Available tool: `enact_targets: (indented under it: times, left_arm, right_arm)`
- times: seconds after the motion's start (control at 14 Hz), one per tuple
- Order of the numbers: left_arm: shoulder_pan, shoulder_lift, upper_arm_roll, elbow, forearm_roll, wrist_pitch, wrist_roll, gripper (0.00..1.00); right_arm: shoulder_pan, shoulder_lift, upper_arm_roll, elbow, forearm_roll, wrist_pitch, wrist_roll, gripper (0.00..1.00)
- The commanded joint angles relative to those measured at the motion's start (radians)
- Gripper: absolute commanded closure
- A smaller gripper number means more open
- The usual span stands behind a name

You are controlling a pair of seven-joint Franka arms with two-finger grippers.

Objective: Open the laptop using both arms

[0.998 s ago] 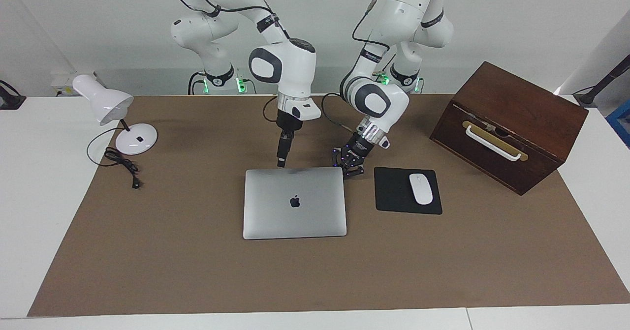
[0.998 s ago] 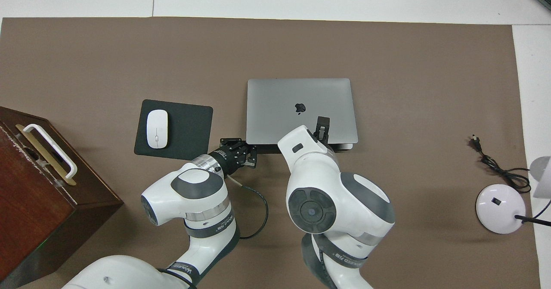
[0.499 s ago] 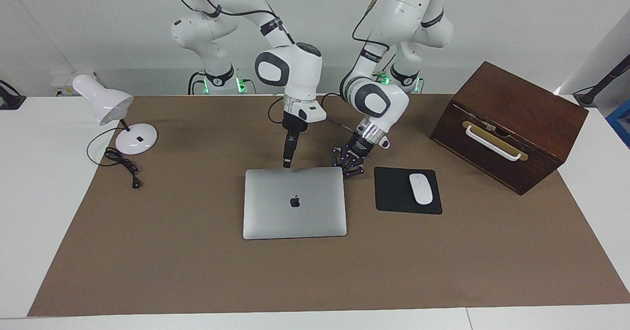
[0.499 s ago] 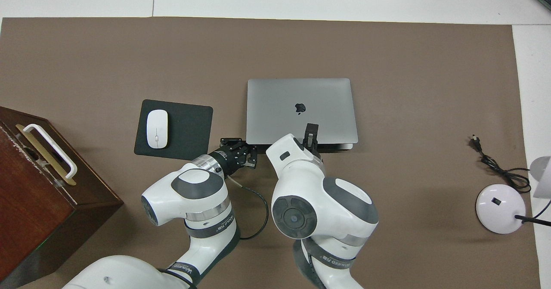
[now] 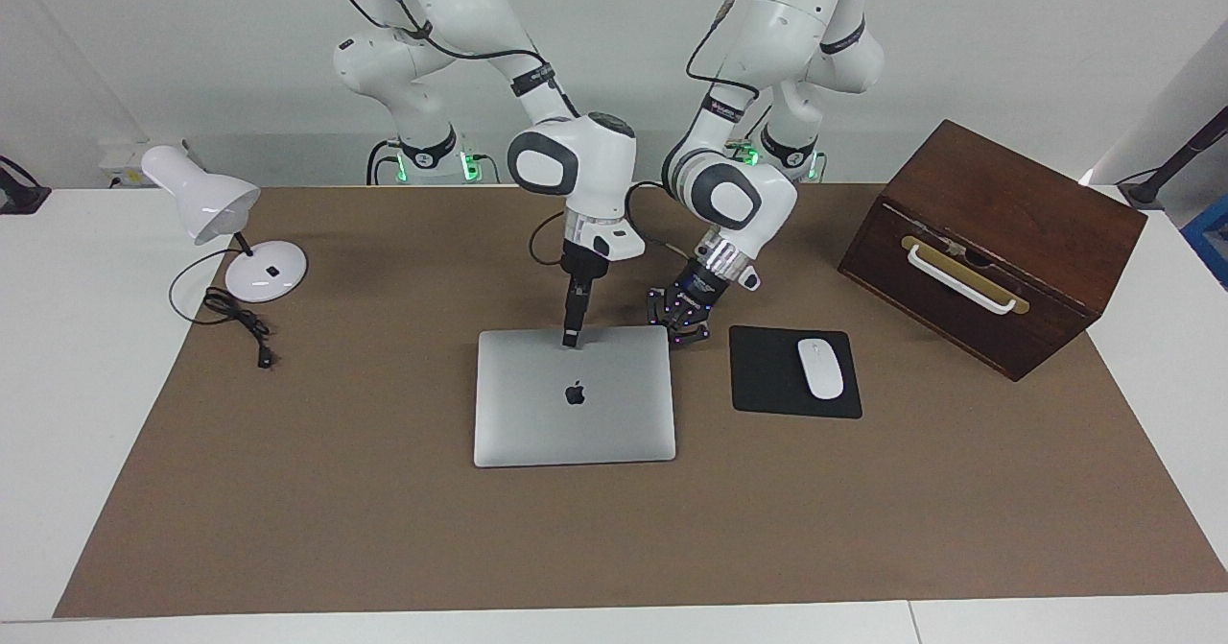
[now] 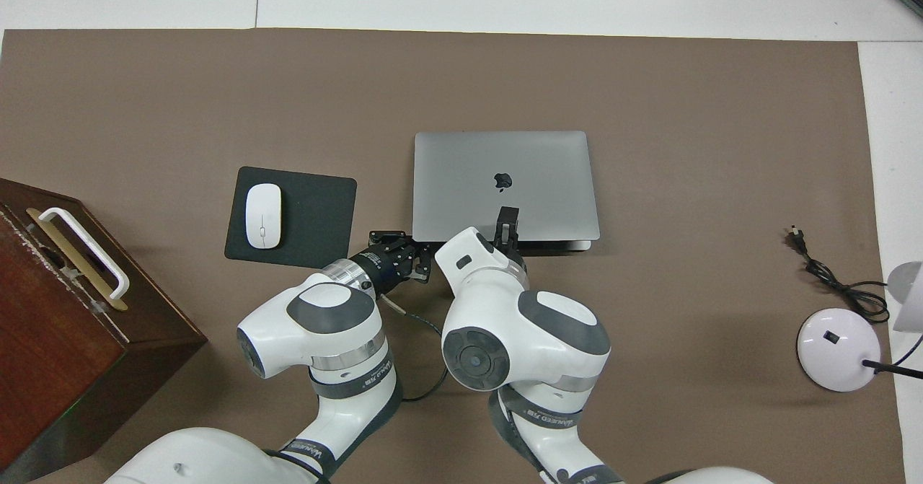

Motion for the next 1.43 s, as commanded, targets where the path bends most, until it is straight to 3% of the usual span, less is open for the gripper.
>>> enact_targets:
  times: [0.0,1.35]
  left_arm:
    - [-0.035,0.071,0.013,0.009,-0.024,0.021,0.025,1.0]
    - [-0.035,0.071,0.013,0.009,-0.025,0.021,0.026,1.0]
  right_arm:
    - [-0.016,0.024,-0.002,0.052,-0.035,0.017,0.021,0.0]
    - [-0.056,0.063,-0.002,0.127,-0.035,0.046,0.02,0.0]
